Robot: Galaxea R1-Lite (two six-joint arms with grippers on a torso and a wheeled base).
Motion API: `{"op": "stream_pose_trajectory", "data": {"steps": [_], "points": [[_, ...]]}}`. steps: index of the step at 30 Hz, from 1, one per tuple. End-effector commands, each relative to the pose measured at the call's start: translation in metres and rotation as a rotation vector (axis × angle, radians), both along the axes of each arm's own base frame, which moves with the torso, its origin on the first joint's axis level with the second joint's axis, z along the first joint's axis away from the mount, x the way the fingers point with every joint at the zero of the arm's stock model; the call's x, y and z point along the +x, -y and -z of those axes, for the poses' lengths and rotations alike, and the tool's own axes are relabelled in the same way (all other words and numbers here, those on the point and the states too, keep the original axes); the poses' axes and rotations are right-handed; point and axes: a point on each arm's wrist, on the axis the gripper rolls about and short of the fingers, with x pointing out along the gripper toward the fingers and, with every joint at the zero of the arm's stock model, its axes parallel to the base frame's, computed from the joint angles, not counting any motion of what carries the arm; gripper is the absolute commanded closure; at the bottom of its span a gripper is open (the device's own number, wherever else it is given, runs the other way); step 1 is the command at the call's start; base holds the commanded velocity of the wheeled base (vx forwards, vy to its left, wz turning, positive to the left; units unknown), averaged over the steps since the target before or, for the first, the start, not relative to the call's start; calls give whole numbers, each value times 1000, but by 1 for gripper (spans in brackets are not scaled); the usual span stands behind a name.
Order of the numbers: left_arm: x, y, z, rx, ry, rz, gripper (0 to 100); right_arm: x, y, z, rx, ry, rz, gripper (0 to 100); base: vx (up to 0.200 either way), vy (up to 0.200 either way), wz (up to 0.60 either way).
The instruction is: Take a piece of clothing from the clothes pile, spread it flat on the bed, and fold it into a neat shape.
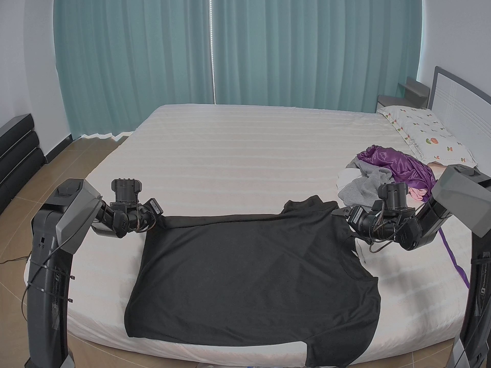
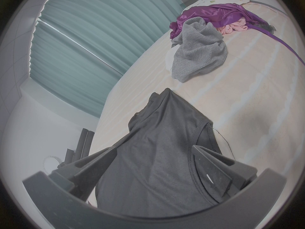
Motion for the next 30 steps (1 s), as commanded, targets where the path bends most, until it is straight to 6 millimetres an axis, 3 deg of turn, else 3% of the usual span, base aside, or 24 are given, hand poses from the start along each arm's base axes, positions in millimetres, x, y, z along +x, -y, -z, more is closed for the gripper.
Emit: {"op": "stream_pose_trajectory", "data": {"steps": [1,5,14,20,23,24,30], "points": [[6,-6,0,-4,19,-26,100,9,-2,6,-14,-10,-8,0,0,0,0],[12,-11,-12,-70,52,-99,100,17,-4,11,-15,-7,-10,0,0,0,0],[21,-16,-17,-72,96,-146,100,45,-7,9,-46,22,18,0,0,0,0],[25,-17,-13,-64,105,-155,100,63,-16,32,-66,27,33,0,0,0,0],[25,-17,-13,-64,105,-155,100,63,-16,32,-66,27,33,0,0,0,0],[28,-18,-12,-63,96,-158,100,79,-16,39,-103,69,68,0,0,0,0],[30,-18,-8,-60,72,-160,100,99,-15,44,-131,118,100,0,0,0,0]]}}
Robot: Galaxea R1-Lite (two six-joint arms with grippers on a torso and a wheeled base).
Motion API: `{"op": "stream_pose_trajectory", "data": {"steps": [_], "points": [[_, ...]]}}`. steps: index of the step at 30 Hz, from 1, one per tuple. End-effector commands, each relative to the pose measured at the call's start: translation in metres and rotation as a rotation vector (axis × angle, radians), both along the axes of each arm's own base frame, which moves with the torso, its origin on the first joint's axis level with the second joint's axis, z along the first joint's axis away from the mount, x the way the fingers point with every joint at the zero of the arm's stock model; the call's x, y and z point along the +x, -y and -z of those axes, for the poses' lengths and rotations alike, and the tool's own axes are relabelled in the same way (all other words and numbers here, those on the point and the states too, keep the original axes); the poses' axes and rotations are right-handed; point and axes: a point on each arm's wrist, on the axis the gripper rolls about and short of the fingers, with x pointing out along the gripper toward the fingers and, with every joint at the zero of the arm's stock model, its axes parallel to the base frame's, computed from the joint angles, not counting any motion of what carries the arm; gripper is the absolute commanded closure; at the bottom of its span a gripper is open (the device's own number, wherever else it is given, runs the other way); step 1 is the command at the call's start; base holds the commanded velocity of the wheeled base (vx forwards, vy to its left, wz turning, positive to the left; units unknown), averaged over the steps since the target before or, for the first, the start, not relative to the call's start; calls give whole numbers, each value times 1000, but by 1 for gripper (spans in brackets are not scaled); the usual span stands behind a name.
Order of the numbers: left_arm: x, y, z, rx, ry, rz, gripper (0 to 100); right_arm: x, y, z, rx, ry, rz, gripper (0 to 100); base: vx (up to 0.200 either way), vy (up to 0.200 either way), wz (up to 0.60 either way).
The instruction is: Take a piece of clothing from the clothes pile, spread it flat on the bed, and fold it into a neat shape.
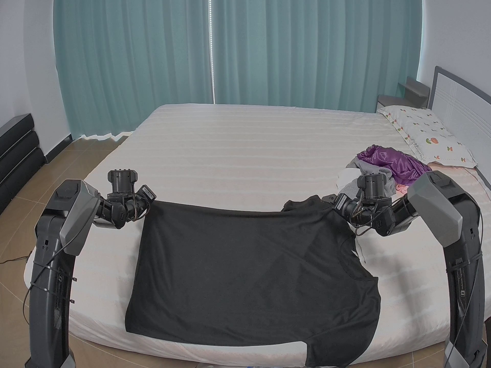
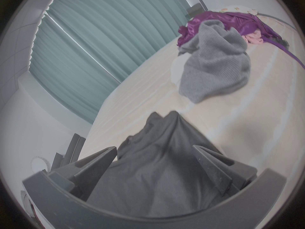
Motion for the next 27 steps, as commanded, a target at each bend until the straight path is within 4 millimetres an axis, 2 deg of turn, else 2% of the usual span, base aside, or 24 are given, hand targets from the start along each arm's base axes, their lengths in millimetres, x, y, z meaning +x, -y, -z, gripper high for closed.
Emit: {"op": "stream_pose_trajectory", "data": {"steps": [1,5,12,27], "points": [[4,-1,6,0,-14,-3,100,24,0,21,-37,36,44,0,0,0,0],[4,-3,6,2,-11,-10,100,37,0,20,-53,64,84,0,0,0,0],[12,-11,2,20,13,-57,100,40,2,34,-63,13,90,0,0,0,0],[17,-15,10,25,-32,-73,100,53,-5,43,-53,41,86,0,0,0,0]]}}
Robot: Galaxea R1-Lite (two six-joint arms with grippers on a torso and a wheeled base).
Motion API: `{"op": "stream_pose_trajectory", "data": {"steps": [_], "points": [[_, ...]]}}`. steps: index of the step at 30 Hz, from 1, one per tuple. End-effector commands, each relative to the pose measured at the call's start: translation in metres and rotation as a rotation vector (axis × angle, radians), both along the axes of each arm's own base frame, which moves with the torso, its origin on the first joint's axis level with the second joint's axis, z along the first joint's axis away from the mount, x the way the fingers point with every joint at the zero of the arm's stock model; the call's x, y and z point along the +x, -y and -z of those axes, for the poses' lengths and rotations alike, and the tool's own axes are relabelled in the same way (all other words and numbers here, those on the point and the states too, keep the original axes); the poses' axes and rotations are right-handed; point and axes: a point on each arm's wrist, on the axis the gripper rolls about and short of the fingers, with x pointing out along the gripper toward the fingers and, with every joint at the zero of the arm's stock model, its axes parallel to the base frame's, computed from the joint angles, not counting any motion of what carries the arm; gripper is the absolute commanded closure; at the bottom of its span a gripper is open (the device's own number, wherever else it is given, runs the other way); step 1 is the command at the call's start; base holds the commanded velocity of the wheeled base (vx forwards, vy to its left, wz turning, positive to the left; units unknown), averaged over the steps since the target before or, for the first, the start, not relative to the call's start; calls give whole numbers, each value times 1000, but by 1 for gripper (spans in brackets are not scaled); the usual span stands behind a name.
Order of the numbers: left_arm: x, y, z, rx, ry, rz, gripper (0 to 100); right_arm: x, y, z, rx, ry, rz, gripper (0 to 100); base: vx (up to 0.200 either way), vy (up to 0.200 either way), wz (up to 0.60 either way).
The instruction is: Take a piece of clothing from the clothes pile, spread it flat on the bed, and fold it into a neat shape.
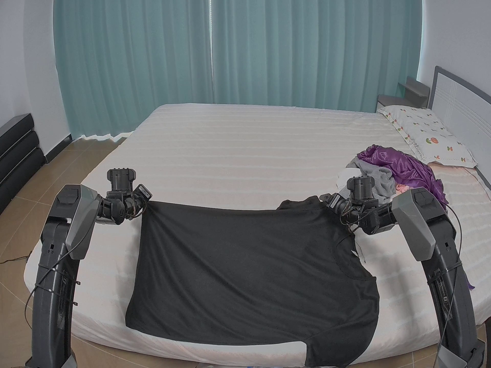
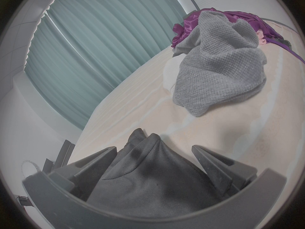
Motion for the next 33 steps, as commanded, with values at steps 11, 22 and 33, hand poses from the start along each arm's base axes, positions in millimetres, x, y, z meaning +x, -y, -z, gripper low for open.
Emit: {"op": "stream_pose_trajectory", "data": {"steps": [11,22,33], "points": [[-1,3,4,0,-10,3,100,7,-4,13,-11,-2,18,100,0,0,0],[2,4,-4,6,17,5,100,15,14,-23,-9,123,89,100,0,0,0],[3,11,-7,45,35,39,100,17,26,-74,-4,230,105,100,0,0,0]]}}
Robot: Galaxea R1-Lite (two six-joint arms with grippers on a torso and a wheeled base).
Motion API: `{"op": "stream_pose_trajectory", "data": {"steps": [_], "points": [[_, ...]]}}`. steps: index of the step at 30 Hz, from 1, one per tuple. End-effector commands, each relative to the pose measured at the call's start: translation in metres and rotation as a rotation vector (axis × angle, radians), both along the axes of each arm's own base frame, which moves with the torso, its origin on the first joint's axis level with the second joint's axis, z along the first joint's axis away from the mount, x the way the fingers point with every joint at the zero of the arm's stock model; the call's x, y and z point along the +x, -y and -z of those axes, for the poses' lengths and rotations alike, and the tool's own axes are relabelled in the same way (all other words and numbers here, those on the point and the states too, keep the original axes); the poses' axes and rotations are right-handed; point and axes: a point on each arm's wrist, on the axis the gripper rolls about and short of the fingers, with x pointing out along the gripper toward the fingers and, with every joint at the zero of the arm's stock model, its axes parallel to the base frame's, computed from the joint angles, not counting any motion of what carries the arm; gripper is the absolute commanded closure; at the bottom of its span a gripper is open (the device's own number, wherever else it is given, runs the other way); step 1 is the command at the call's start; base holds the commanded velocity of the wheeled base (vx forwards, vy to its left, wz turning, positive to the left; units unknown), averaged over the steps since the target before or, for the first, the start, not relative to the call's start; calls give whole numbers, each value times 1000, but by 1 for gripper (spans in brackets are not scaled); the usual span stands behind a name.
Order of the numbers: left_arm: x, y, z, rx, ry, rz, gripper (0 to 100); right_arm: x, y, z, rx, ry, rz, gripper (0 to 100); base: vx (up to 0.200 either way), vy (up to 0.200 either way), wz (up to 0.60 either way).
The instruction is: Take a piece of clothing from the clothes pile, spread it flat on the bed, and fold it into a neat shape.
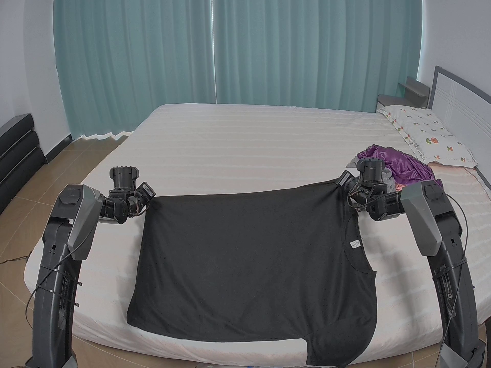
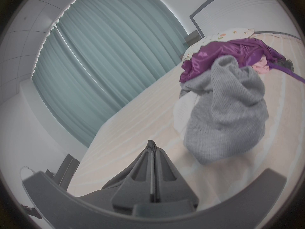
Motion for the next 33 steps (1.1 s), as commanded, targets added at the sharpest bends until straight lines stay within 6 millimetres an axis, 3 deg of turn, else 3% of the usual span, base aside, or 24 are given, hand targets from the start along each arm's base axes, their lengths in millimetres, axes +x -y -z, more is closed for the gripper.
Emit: {"op": "stream_pose_trajectory", "data": {"steps": [1,11,17,28,29,30,31,33], "points": [[0,3,-3,1,12,5,100,0,4,-28,3,53,7,100,0,0,0],[2,6,-7,2,55,11,100,1,11,-30,-6,64,16,100,0,0,0],[2,10,-2,12,46,27,100,2,10,8,-39,4,3,100,0,0,0],[2,19,22,8,15,46,100,0,7,42,-43,-44,-5,100,0,0,0],[2,19,25,8,11,46,100,0,7,45,-43,-49,-5,0,0,0,0],[2,19,25,8,11,46,100,0,7,45,-43,-49,-5,0,0,0,0],[2,19,25,8,11,46,0,0,7,45,-43,-49,-5,0,0,0,0],[2,19,29,8,3,43,0,-1,6,52,-44,-60,-5,0,0,0,0]]}}
